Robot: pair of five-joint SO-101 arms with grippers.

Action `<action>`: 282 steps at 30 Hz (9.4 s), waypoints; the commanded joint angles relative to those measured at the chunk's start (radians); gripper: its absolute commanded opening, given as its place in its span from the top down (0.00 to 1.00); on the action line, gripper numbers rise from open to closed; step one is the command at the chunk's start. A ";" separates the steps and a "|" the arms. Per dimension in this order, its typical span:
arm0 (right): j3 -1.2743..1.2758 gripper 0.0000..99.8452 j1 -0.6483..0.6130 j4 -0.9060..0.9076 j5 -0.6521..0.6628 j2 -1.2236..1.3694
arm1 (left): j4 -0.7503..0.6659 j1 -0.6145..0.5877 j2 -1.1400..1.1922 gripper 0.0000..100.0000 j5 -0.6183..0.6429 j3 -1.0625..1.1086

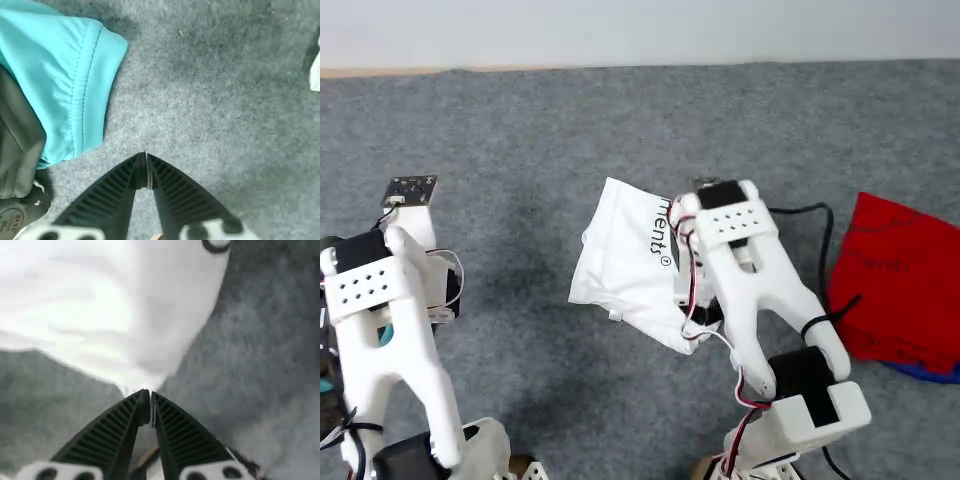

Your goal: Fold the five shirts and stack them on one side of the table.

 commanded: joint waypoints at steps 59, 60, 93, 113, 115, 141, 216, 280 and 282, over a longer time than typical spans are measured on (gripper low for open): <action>-0.684 0.95 -0.056 -0.033 -0.298 0.713 | -0.023 0.000 -0.025 0.99 0.002 0.038; -0.695 0.99 -0.050 -0.019 -0.278 0.716 | -0.023 0.000 -0.025 0.99 0.002 0.038; -0.976 0.99 0.323 -0.222 1.487 0.638 | -0.015 0.000 -0.025 0.99 0.002 0.039; -0.976 0.72 0.305 -0.114 0.341 0.447 | -0.023 0.003 -0.028 0.99 0.002 0.071; -0.976 0.72 0.295 -0.050 0.199 0.438 | -0.023 0.005 -0.026 0.99 0.002 0.070; -0.974 0.49 0.257 -0.285 -0.338 0.806 | -0.041 0.002 -0.025 0.99 0.002 0.076; -0.964 0.97 0.937 0.016 0.680 0.427 | -0.064 0.006 -0.025 0.99 0.002 0.074; -1.008 0.96 1.138 -0.031 0.911 0.461 | -0.064 0.006 -0.025 0.99 0.002 0.076; -1.069 0.96 1.109 0.008 0.911 0.429 | -0.064 0.006 -0.025 0.99 0.002 0.076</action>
